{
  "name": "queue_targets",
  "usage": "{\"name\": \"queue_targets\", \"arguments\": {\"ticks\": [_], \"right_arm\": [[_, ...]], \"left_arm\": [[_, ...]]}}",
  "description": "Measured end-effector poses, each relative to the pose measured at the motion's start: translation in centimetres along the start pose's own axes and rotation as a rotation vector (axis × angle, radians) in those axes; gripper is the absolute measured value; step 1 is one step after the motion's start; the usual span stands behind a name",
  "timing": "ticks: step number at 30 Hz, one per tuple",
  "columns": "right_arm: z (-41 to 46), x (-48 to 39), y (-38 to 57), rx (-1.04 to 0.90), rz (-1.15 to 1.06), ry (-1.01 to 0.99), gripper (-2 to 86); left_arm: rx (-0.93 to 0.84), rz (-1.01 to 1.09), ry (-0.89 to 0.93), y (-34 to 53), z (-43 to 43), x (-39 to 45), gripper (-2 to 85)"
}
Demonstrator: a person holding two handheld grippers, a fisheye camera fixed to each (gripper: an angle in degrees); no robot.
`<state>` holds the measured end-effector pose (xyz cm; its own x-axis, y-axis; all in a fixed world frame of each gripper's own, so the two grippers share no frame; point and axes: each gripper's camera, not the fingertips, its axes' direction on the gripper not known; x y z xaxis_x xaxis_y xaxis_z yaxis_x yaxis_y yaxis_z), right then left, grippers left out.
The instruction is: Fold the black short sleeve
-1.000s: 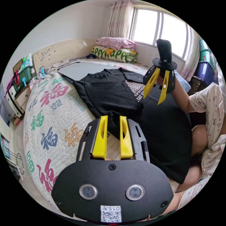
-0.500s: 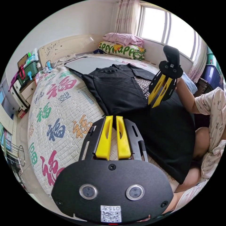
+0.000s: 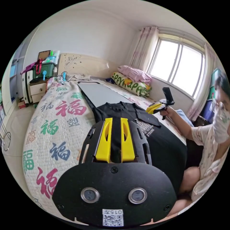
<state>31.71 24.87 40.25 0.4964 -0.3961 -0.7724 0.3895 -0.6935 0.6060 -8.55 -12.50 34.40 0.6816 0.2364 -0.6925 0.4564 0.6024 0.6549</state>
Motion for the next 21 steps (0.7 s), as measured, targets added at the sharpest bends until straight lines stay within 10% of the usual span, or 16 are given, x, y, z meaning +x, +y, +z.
{"name": "queue_targets", "arguments": {"ticks": [21], "right_arm": [[18.0, 2.5, -15.3, -0.005, 0.4, 0.301, 13.6]], "left_arm": [[-0.362, -0.12, -0.382, -14.9, 26.1, -7.8, 14.0]]}}
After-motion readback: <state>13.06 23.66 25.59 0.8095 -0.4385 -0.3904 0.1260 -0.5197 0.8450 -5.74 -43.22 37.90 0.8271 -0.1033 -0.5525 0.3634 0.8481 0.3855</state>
